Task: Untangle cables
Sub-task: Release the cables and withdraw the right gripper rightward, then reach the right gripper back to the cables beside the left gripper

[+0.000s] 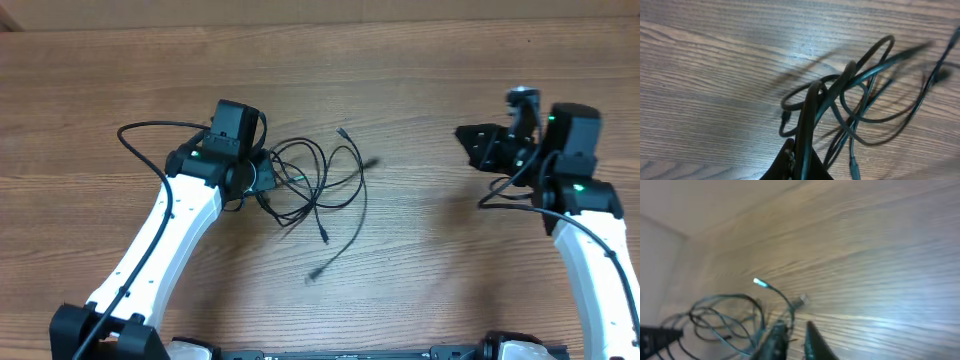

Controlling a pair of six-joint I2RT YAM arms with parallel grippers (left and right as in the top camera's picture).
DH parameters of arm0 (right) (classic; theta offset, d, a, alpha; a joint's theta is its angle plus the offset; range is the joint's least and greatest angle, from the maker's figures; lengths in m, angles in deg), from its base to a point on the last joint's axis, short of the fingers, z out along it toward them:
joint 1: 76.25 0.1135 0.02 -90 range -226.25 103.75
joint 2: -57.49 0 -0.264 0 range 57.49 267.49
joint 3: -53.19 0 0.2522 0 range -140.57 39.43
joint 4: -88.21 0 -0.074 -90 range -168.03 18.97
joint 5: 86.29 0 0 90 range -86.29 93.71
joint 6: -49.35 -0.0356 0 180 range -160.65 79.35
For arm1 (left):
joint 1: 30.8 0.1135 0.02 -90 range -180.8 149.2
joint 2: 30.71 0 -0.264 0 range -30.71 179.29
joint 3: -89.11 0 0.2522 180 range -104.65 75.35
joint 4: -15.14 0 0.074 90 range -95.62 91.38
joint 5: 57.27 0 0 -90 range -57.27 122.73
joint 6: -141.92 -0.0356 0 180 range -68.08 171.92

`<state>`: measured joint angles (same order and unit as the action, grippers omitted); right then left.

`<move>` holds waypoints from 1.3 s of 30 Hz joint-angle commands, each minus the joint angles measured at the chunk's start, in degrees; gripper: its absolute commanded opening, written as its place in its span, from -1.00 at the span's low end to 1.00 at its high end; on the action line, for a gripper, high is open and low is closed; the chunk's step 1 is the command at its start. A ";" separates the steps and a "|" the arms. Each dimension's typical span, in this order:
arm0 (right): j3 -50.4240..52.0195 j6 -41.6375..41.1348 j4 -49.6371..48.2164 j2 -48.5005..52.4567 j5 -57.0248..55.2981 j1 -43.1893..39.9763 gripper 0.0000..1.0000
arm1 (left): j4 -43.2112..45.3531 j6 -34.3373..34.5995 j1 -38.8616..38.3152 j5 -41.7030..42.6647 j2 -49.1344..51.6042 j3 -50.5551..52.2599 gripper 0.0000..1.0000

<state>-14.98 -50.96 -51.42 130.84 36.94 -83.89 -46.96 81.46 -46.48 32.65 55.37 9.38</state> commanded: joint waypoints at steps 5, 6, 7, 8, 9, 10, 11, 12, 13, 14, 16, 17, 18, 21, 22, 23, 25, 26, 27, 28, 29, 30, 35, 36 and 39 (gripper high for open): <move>-0.39 3.45 2.23 -0.68 6.71 2.10 -0.19 | 4.15 -13.44 0.28 12.61 1.97 -0.50 -0.91; -0.39 4.28 2.21 -0.68 6.84 2.97 -0.12 | 4.70 -16.09 0.28 15.06 1.92 -0.52 -0.92; -0.39 4.66 2.23 -0.68 6.93 4.17 -0.07 | 4.94 -17.73 0.28 17.07 1.88 -0.55 -0.92; -0.39 4.63 2.23 -0.68 6.95 5.29 -0.03 | 4.92 -19.39 0.28 19.37 1.86 -0.68 -0.92; -0.39 4.63 2.23 -0.68 6.95 6.71 0.02 | 4.83 -20.61 0.28 20.92 1.86 -0.79 -0.91; -0.39 4.90 2.21 -0.68 6.95 8.33 0.09 | 4.59 -22.45 0.28 22.99 1.86 -0.98 -0.92; -0.39 5.77 2.16 -0.68 6.93 9.77 0.16 | 4.42 -23.67 0.28 24.50 1.86 -1.14 -0.92; -0.39 7.28 2.10 -0.66 6.86 11.52 0.26 | 4.28 -24.98 0.28 26.27 1.86 -1.31 -0.91; -0.39 9.18 1.97 -0.57 6.69 13.33 0.36 | 4.20 -26.21 0.28 28.15 1.86 -1.49 -0.92; -0.39 11.21 1.75 -0.39 6.67 15.06 0.46 | 4.09 -27.30 0.28 29.81 1.86 -1.66 -0.92; -0.37 13.88 0.87 0.13 6.12 18.27 0.61 | 3.74 -29.66 0.28 33.35 1.86 -2.05 -0.92; -0.39 14.23 0.04 0.55 4.26 20.06 0.68 | 3.41 -30.84 0.28 34.91 1.84 -2.29 -0.92; -0.39 14.60 -0.81 1.01 1.73 21.51 0.72 | 2.91 -31.71 0.28 36.11 1.81 -2.54 -0.92; -0.39 15.34 -3.50 2.45 -5.29 24.41 0.95 | 1.46 -32.28 0.28 36.26 1.20 -2.82 -0.92; -0.39 15.34 -4.63 3.21 -6.25 25.16 0.98 | 0.96 -32.44 0.28 36.28 0.92 -2.84 -0.92; -0.39 15.34 -5.57 3.78 -6.12 25.68 1.00 | 0.50 -32.96 0.28 36.33 0.59 -2.84 -0.92; -0.39 15.41 -6.78 4.94 -6.03 26.75 1.00 | -0.79 -34.29 0.28 36.35 -0.26 -2.89 -0.91; -0.39 16.44 -6.88 5.42 -5.88 27.19 1.00 | -1.42 -34.99 0.28 36.33 -0.85 -2.89 -0.92; -0.39 19.43 -6.73 6.67 -4.83 28.09 1.00 | -2.23 -36.04 0.28 36.33 -2.03 -2.89 -0.91; -0.39 20.00 -6.73 7.23 -4.46 28.37 1.00 | -2.43 -36.52 0.28 36.28 -2.60 -2.89 -0.92; -0.39 20.11 -6.86 7.82 -4.26 28.65 1.00 | -2.49 -37.20 0.28 36.28 -3.15 -2.89 -0.92; -0.39 20.28 -7.06 8.52 -4.26 28.85 0.98 | -2.45 -37.35 0.28 36.06 -3.78 -2.89 -0.92; -0.39 20.26 -7.19 11.72 -4.26 28.96 0.87 | -2.45 -37.53 0.28 35.50 -4.90 -2.89 -0.91; -0.37 20.26 -7.19 12.28 -4.26 28.98 0.89 | -2.45 -37.55 0.28 35.50 -4.87 -2.89 -0.92; -0.37 20.57 -7.26 13.84 -4.26 29.03 0.93 | -2.89 -38.86 0.28 35.54 -4.85 -2.89 -0.91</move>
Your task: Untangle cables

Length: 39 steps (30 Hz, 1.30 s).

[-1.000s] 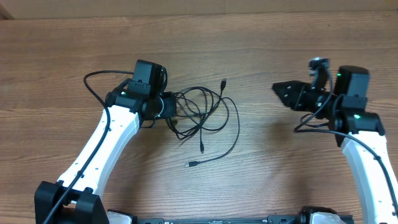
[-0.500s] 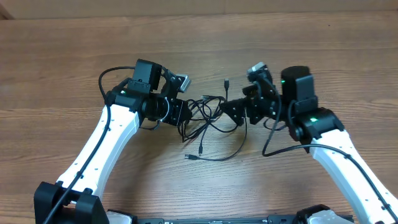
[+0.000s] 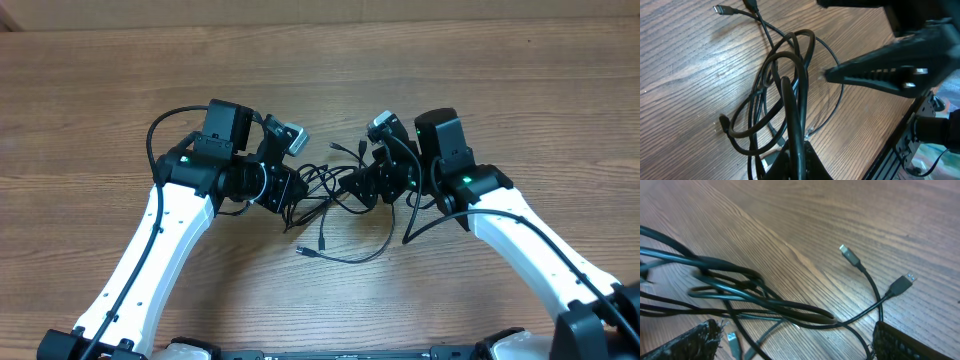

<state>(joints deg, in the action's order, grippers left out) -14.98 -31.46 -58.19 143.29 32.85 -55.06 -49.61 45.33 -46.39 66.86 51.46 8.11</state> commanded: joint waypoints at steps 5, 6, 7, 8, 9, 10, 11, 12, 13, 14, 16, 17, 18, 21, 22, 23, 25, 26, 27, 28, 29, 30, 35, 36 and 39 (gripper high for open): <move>-0.37 2.91 -1.64 2.60 -0.17 0.33 0.89 | -1.57 -6.27 0.20 1.79 -0.98 -1.62 -0.92; -0.37 2.91 -1.84 2.93 -0.20 0.68 0.88 | -1.55 -6.25 0.20 2.10 -0.98 -1.62 -0.91; -0.37 2.93 -1.84 3.08 -0.22 0.94 0.88 | -1.51 -6.25 0.20 2.69 -0.98 -1.62 -0.91; -0.37 2.93 -1.84 3.45 -0.39 1.40 0.89 | -1.51 -6.27 0.20 3.50 -0.98 -1.62 -0.91; -0.35 2.93 -1.92 3.78 -1.27 2.01 0.89 | -1.49 -6.27 0.20 4.22 -0.98 -1.62 -0.92; -0.35 2.93 -2.23 4.09 -2.84 2.51 0.90 | -1.51 -6.27 0.20 4.68 -0.98 -1.62 -0.92; -0.35 2.91 -2.69 4.44 -5.49 3.06 0.94 | -1.49 -6.27 0.20 5.01 -0.98 -1.62 -0.92; -0.35 2.93 -3.08 4.70 -7.76 3.50 0.98 | -1.51 -6.27 0.20 5.22 -0.98 -1.62 -0.92; -0.35 2.93 -3.54 4.96 -10.23 3.82 1.00 | -1.51 -6.27 0.20 5.33 -0.98 -1.62 -0.92; -0.35 2.93 -3.89 5.20 -11.76 3.96 1.00 | -1.51 -6.25 0.20 5.33 -0.98 -1.62 -0.91; -0.35 2.93 -5.53 5.70 -14.88 3.93 1.00 | -1.57 -6.27 0.20 5.73 -0.98 -1.62 -0.91; -0.35 2.95 -6.97 5.97 -16.00 3.93 1.00 | -1.57 -6.27 0.20 6.29 -0.98 -1.62 -0.91; -0.35 2.95 -8.41 6.23 -16.09 3.93 0.98 | -1.57 -6.27 0.20 6.71 -0.98 -1.62 -0.92; -0.35 2.93 -11.69 7.17 -15.13 3.93 0.81 | -1.60 -6.29 0.20 7.76 -0.98 -1.62 -0.92; -0.35 2.93 -12.20 7.50 -14.47 3.93 0.79 | -1.66 -6.27 0.20 7.96 -0.98 -1.62 -0.91; -0.35 2.93 -12.55 7.76 -13.70 3.93 0.78 | -1.77 -6.27 0.20 8.13 -0.98 -1.62 -0.91; -0.35 2.91 -13.16 8.20 -12.17 3.93 0.77 | -2.25 -6.32 0.20 8.96 -0.98 -1.62 -0.91; -0.35 2.89 -13.68 8.35 -11.80 3.93 0.71 | -2.36 -6.29 0.20 9.20 -0.98 -1.62 -0.92; -0.35 2.84 -14.40 8.37 -11.69 3.93 0.60 | -2.38 -6.29 0.20 9.64 -0.98 -1.62 -0.91; -0.35 2.54 -15.69 8.37 -11.69 3.93 0.54 | -2.38 -6.32 0.20 10.71 -0.98 -1.62 -0.91; -0.35 1.40 -17.25 8.37 -11.74 3.93 0.53 | -2.36 -6.32 0.20 11.65 -0.98 -1.62 -0.91; -0.35 -3.34 -21.11 8.37 -11.72 3.80 0.73 | -2.36 -6.32 0.20 13.11 -0.98 -1.62 -0.92; -0.35 -17.53 -33.77 8.41 -11.69 3.82 1.00 | -2.91 -6.29 0.20 15.10 -0.98 -1.62 -0.92; -0.35 -19.47 -36.50 8.41 -11.72 3.74 0.99 | -3.63 -6.32 0.20 15.02 -0.98 -1.62 -0.92; -0.35 -25.16 -42.14 8.41 -11.69 2.45 0.99 | -5.70 -7.67 0.20 14.49 -0.98 -1.62 -0.91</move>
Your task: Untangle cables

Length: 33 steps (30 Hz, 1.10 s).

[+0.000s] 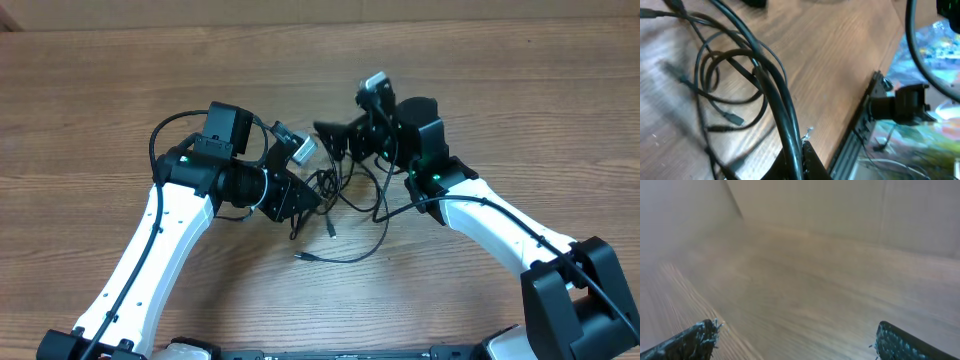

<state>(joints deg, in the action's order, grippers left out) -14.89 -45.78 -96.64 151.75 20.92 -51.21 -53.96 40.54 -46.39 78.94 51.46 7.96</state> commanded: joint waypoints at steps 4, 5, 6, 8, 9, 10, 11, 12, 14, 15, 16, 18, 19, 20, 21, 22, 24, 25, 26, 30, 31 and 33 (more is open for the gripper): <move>-0.44 -14.21 -5.46 -0.04 0.22 -5.25 1.00 | -3.72 -2.97 0.20 -2.56 -0.96 -1.46 -0.92; -0.44 -14.25 -4.74 -0.04 0.22 -6.45 1.00 | -4.13 -2.95 0.20 -4.11 -0.98 -1.46 -0.92; -0.44 -14.97 -3.45 -0.04 0.26 -7.74 0.99 | -4.48 -2.34 0.20 -6.82 -0.96 -1.46 -0.92; -0.46 -18.47 -0.46 -0.07 2.58 -10.14 1.00 | -4.35 1.64 0.20 -13.09 -0.96 -1.46 -0.91; -0.46 -19.69 0.76 -0.07 5.44 -10.97 0.98 | -4.15 3.28 0.20 -15.34 -0.96 -1.46 -0.92; -0.46 -20.61 1.99 -0.07 8.94 -11.56 0.86 | -3.80 4.48 0.20 -17.14 -0.96 -1.46 -0.92; -0.46 -20.63 3.67 -0.07 13.75 -12.04 0.71 | -3.34 4.81 0.20 -17.88 -0.96 -1.46 -0.92; -0.46 -20.63 4.61 -0.07 16.22 -12.07 0.61 | -2.84 4.83 0.20 -18.14 -0.96 -1.46 -0.91; -0.46 -21.05 7.34 -0.07 22.25 -12.04 0.60 | -1.40 4.83 0.20 -18.14 -0.96 -1.46 -0.92; -0.46 -22.88 8.72 -0.11 24.90 -11.98 0.60 | -0.83 4.83 0.20 -18.16 -0.96 -1.46 -0.92; -0.46 -25.42 9.88 -0.17 27.21 -11.91 0.60 | -0.20 4.85 0.20 -18.16 -0.96 -1.46 -0.92; -0.46 -29.83 11.74 -0.44 30.82 -11.93 0.91 | 0.52 5.03 0.20 -18.16 -0.96 -1.46 -0.92; -0.46 -31.87 12.85 -0.81 33.11 -11.93 0.99 | 0.83 5.27 0.20 -18.16 -0.94 -1.46 -0.91; -0.46 -33.20 13.92 -1.14 34.51 -11.93 0.99 | 1.05 5.66 0.20 -18.14 -0.94 -1.46 -0.92; -0.46 -34.95 15.52 -1.68 35.30 -11.96 0.99 | 1.20 5.99 0.20 -18.12 -0.94 -1.46 -0.92; -0.46 -36.15 16.76 -2.16 35.45 -11.96 0.99 | 1.25 6.29 0.20 -18.14 -0.94 -1.46 -0.92; -0.46 -39.60 19.23 -4.33 35.60 -12.59 0.99 | 1.38 6.29 0.20 -18.45 -0.92 -1.44 -0.91; -0.46 -40.72 20.28 -5.22 35.58 -13.07 0.99 | 1.46 6.51 0.20 -18.60 -0.92 -1.44 -0.91; -0.46 -41.64 21.64 -6.45 35.36 -13.70 0.99 | 1.70 7.19 0.20 -18.82 -0.92 -1.44 -0.91; -0.46 -45.88 29.16 -11.85 28.33 -15.28 0.99 | 4.09 13.22 0.20 -20.22 -0.92 -1.44 -0.92; -0.46 -47.39 31.54 -13.25 25.46 -15.26 0.99 | 4.94 14.97 0.20 -20.52 -0.92 -1.44 -0.92; -0.44 -51.08 35.12 -14.88 23.26 -14.84 0.99 | 6.71 18.60 0.20 -21.73 -0.92 -1.44 -0.91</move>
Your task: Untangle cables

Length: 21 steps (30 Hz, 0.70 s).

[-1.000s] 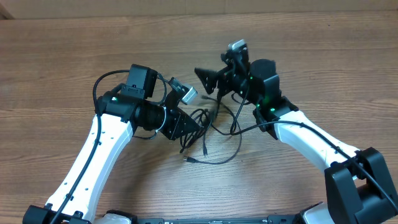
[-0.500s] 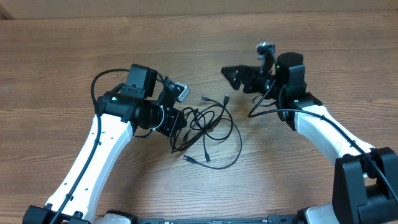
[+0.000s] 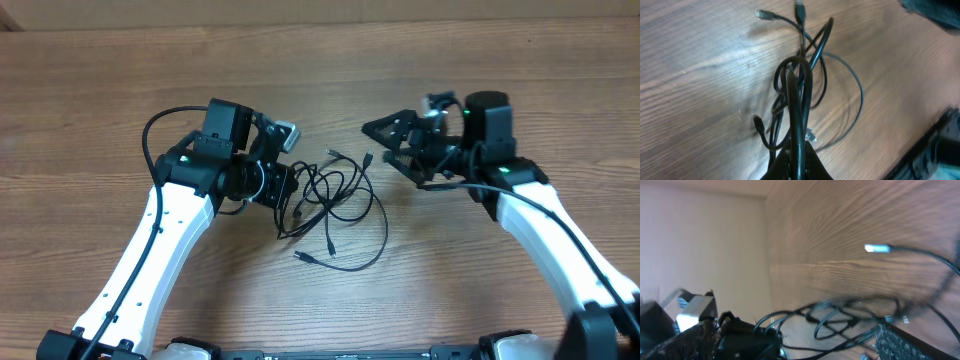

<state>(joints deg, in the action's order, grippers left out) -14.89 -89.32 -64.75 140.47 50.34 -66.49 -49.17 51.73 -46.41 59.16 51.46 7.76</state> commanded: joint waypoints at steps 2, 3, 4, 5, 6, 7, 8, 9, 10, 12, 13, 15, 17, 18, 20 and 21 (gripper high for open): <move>-0.46 -12.07 5.27 -4.07 -5.90 1.20 1.00 | 3.52 9.75 0.22 -2.23 -0.92 -1.25 -0.92; -0.44 -15.06 6.75 -4.00 -5.99 2.14 1.00 | 4.42 10.40 0.20 -2.21 -0.92 -1.25 -0.92; -0.44 -16.26 7.17 -3.76 -6.45 2.78 1.00 | 5.05 10.84 0.20 -2.19 -0.92 -1.25 -0.92; -0.42 -17.18 7.28 -3.48 -7.08 3.76 1.00 | 5.77 10.99 0.13 -2.14 -0.92 -1.25 -0.91; -0.44 -18.14 6.99 -2.95 -7.98 4.98 1.00 | 6.32 10.97 0.02 -2.14 -0.92 -1.25 -0.92; -0.44 -19.26 6.36 -2.43 -8.87 6.49 1.00 | 6.75 10.97 -0.20 -2.16 -0.92 -1.25 -0.92; -0.42 -20.46 5.73 -1.88 -9.92 7.69 1.00 | 7.02 10.97 -0.37 -2.14 -0.92 -1.25 -0.92; -0.44 -21.55 4.98 -1.49 -11.13 8.90 0.96 | 7.13 10.97 -0.63 -2.12 -0.92 -1.25 -0.92; -0.44 -22.77 4.44 -0.92 -12.72 10.14 0.88 | 7.13 10.95 -0.85 -1.97 -0.92 -1.25 -0.92; -0.44 -25.70 3.37 -0.07 -16.39 12.39 0.82 | 6.99 10.93 -1.53 -1.99 -0.92 -1.25 -0.92; -0.44 -27.30 2.49 0.31 -18.67 13.35 0.82 | 6.97 10.91 -1.92 -1.99 -0.92 -1.25 -0.92; -0.44 -29.24 1.03 1.18 -21.88 14.53 0.81 | 7.08 10.93 -2.62 -1.92 -0.92 -1.25 -0.92; -0.44 -30.05 -0.09 2.25 -24.30 15.43 0.74 | 7.30 10.91 -3.41 -1.33 -0.92 -1.25 -0.92; -0.44 -30.05 -0.39 3.08 -25.38 15.78 0.68 | 7.39 10.93 -3.82 -1.33 -0.92 -1.25 -0.92; -0.44 -30.01 -0.33 4.31 -26.27 16.15 0.59 | 7.65 10.91 -4.31 -1.33 -0.92 -1.25 -0.91; -0.44 -30.01 -0.35 5.49 -26.23 16.24 0.51 | 7.82 10.91 -4.39 -1.36 -0.92 -1.25 -0.91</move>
<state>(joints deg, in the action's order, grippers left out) -14.92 -117.36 -64.88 143.64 28.39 -50.82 -42.07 62.11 -50.15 57.31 51.46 7.76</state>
